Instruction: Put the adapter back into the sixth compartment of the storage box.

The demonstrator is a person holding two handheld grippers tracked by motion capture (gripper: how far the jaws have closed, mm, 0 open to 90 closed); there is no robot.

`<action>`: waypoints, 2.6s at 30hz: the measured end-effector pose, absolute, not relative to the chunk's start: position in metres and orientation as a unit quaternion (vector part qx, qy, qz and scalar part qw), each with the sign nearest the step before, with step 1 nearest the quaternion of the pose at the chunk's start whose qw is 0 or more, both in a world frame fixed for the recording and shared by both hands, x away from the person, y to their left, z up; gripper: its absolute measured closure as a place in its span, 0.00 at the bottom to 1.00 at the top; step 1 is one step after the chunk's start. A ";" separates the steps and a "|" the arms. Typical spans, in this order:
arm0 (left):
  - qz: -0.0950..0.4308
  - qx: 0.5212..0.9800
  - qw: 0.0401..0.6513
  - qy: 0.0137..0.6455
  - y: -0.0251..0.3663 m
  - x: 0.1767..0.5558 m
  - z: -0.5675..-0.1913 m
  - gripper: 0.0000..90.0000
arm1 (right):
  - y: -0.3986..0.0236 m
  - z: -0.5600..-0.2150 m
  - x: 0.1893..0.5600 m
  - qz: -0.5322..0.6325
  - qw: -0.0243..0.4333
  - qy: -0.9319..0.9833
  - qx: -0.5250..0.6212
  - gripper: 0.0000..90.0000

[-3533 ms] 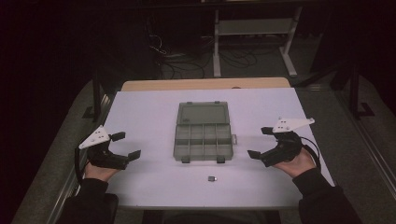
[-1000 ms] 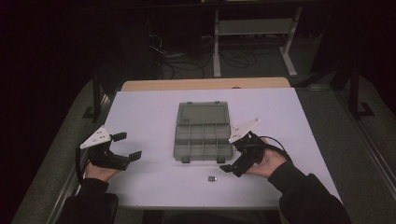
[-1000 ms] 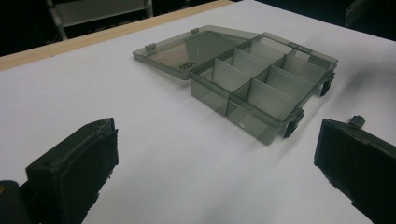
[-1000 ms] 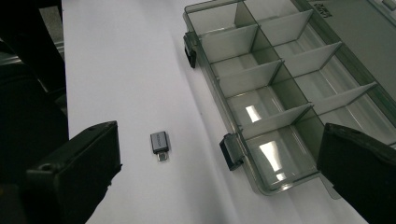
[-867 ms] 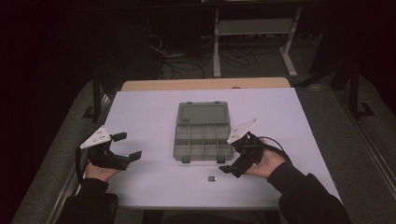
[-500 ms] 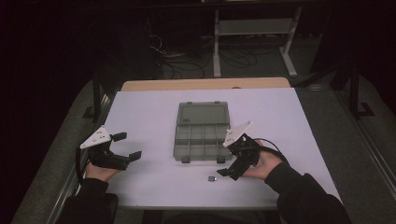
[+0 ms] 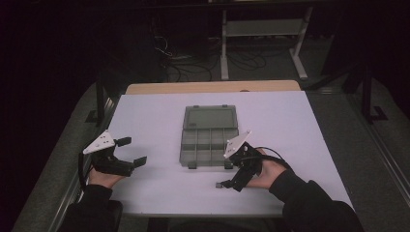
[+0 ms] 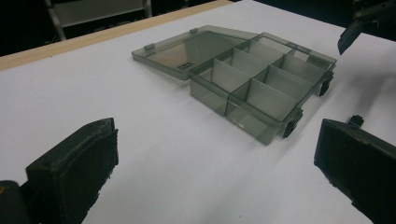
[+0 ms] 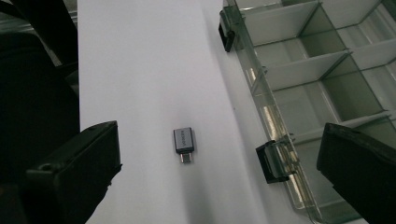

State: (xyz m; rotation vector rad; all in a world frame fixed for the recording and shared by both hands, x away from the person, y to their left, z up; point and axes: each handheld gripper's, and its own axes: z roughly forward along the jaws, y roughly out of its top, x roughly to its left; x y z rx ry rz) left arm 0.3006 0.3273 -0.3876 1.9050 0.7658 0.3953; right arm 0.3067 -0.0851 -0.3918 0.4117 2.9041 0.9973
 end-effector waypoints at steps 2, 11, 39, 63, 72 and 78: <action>0.164 0.788 0.502 0.317 0.328 0.301 -0.388 0.00 | -0.083 -0.393 0.306 0.318 0.020 0.939 0.130 0.00; 0.163 0.788 0.504 0.315 0.327 0.302 -0.387 0.00 | -0.073 -0.402 0.303 0.302 0.018 0.947 0.112 0.00; 0.155 0.792 0.509 0.298 0.319 0.313 -0.387 0.00 | -0.061 -0.421 0.303 0.267 -0.014 0.959 0.097 0.26; 0.154 0.794 0.508 0.297 0.319 0.313 -0.388 0.00 | -0.052 -0.430 0.304 0.249 -0.008 0.966 0.069 0.75; 0.154 0.794 0.507 0.298 0.319 0.313 -0.388 0.00 | -0.052 -0.430 0.304 0.247 -0.004 0.966 0.072 0.83; 0.153 0.794 0.508 0.298 0.319 0.313 -0.388 0.00 | -0.053 -0.429 0.305 0.248 -0.011 0.966 0.077 0.83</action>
